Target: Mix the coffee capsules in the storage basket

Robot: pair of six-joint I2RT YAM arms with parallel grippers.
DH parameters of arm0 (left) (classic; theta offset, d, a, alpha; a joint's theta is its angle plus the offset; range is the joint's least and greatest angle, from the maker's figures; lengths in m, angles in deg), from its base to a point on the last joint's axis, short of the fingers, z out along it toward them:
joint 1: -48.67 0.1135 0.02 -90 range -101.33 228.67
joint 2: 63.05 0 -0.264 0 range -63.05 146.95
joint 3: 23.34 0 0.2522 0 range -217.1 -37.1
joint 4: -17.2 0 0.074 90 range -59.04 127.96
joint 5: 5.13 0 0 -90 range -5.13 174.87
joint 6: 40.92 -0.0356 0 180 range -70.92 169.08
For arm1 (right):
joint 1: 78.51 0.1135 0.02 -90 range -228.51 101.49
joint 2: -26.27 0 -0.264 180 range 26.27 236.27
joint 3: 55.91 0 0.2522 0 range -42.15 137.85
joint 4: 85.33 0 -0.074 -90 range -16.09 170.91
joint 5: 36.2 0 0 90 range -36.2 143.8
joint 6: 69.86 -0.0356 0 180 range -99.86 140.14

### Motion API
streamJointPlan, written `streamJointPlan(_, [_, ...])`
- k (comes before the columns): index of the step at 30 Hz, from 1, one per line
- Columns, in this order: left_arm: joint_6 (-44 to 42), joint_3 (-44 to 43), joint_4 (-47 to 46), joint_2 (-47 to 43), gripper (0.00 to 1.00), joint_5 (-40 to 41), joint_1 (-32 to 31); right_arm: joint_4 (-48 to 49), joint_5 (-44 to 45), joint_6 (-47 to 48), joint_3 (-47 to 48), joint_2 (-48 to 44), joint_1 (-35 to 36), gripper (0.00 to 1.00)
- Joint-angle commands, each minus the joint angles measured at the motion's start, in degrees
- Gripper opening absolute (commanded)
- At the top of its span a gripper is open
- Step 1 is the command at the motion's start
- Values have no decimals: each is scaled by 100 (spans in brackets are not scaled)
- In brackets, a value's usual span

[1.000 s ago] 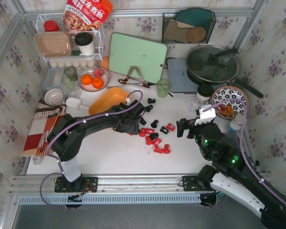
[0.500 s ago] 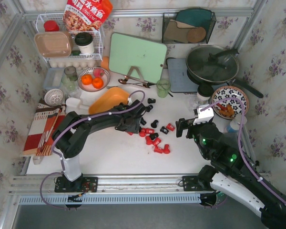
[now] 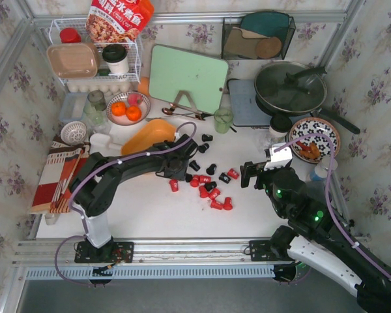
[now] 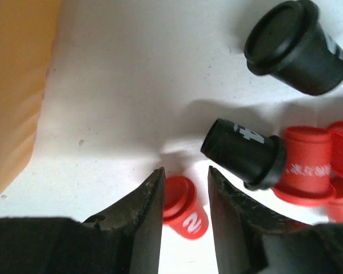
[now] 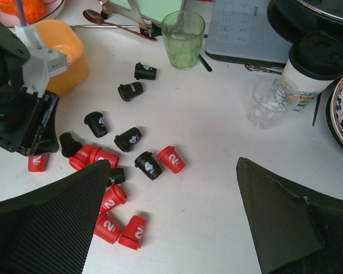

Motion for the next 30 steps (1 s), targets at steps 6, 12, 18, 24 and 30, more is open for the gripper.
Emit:
streamJointPlan(6, [85, -328, 885, -702, 49, 322, 8, 177, -17, 7, -11, 43, 2, 100])
streamJointPlan(12, [892, 233, 870, -1274, 71, -19, -16, 185, -32, 12, -4, 53, 2, 100])
streamJointPlan(18, [1374, 798, 82, -1319, 65, -250, -269, 185, -53, 16, -10, 56, 3, 100])
streamJointPlan(24, [1323, 651, -92, -729, 64, -54, -317, 176, -61, 8, -9, 58, 9, 100])
streamJointPlan(30, [1192, 563, 41, -450, 51, 384, -308, 170, -79, 15, -18, 60, -2, 100])
